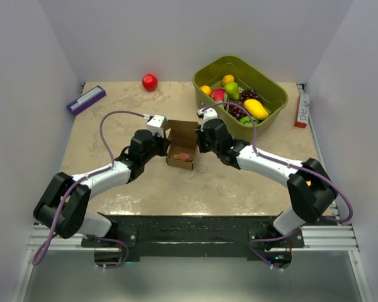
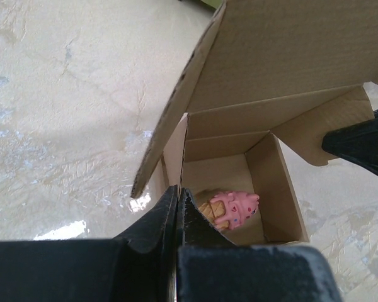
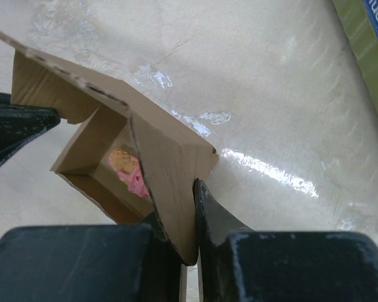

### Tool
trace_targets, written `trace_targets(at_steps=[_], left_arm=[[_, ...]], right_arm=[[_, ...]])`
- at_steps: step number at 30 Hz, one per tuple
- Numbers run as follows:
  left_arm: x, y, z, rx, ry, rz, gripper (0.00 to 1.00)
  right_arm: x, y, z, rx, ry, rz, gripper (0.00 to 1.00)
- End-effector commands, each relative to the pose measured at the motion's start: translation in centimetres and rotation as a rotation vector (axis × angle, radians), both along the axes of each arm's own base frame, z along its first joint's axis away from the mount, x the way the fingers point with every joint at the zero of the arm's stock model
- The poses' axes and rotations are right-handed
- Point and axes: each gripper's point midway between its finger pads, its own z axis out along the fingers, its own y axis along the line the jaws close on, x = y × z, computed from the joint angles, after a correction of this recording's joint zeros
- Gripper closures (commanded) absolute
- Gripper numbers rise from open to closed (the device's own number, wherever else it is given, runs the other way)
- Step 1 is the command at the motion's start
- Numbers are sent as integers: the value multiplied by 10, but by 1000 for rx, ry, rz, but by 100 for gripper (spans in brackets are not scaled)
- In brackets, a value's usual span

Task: Fold the paper box

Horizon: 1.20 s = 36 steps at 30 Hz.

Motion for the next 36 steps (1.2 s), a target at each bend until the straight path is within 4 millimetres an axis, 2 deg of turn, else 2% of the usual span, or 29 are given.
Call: trace_targets(at_steps=[1, 14, 24, 32, 36], left_arm=[[3, -17, 12, -56, -24, -34, 100], [-14, -12, -13, -24, 12, -24, 100], [-18, -14, -16, -20, 17, -26, 100], [-21, -6, -23, 0, 20, 4, 100], [-22, -1, -24, 12, 16, 24, 100]], right_arm=[[9, 11, 34, 135, -2, -110, 92], [7, 28, 24, 171, 57, -168, 87], [2, 36, 23, 189, 62, -183, 86], [-13, 40, 2, 166, 92, -173, 85], [-21, 35, -8, 116, 94, -190, 83]])
